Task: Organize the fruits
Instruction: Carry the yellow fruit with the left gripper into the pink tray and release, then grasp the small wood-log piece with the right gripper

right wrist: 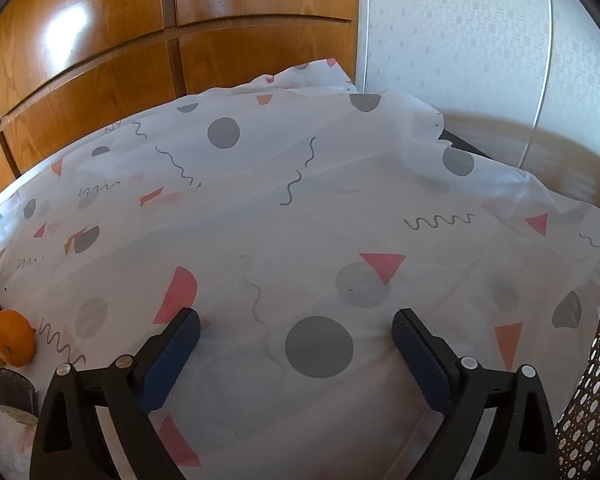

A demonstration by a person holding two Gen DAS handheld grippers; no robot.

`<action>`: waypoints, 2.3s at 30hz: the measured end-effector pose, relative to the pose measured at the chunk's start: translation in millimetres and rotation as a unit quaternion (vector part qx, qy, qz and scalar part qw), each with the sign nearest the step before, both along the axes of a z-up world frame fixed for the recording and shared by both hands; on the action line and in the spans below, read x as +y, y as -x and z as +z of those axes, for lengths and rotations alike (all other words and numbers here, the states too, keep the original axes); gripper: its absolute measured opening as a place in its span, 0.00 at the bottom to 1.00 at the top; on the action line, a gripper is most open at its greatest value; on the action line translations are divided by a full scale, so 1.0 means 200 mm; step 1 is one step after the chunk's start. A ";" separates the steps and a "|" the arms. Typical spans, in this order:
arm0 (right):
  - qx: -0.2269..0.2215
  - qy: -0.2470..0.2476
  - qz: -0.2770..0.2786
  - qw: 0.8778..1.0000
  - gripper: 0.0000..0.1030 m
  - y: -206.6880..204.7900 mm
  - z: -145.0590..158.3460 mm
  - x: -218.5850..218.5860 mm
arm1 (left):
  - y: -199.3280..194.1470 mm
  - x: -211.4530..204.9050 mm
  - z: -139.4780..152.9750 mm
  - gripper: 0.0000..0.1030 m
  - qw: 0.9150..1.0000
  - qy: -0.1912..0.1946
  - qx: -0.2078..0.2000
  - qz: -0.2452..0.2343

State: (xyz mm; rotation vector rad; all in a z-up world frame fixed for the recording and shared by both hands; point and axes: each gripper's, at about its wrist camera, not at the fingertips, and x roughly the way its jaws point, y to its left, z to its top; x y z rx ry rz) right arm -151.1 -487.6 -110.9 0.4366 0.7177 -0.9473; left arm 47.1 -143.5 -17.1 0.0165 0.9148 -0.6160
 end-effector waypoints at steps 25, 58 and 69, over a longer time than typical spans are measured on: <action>0.010 -0.013 0.005 1.000 1.00 -0.02 -0.01 -0.01 | -0.17 0.65 -0.20 0.29 0.978 -0.060 0.011 0.200; 0.022 -0.039 0.032 0.998 0.84 -0.03 0.04 0.03 | 0.02 0.93 -0.02 0.67 0.968 0.003 -0.018 0.251; -0.051 -0.095 0.224 0.969 0.67 -0.23 0.23 0.41 | 0.03 0.98 -0.01 0.67 0.964 0.002 -0.020 0.266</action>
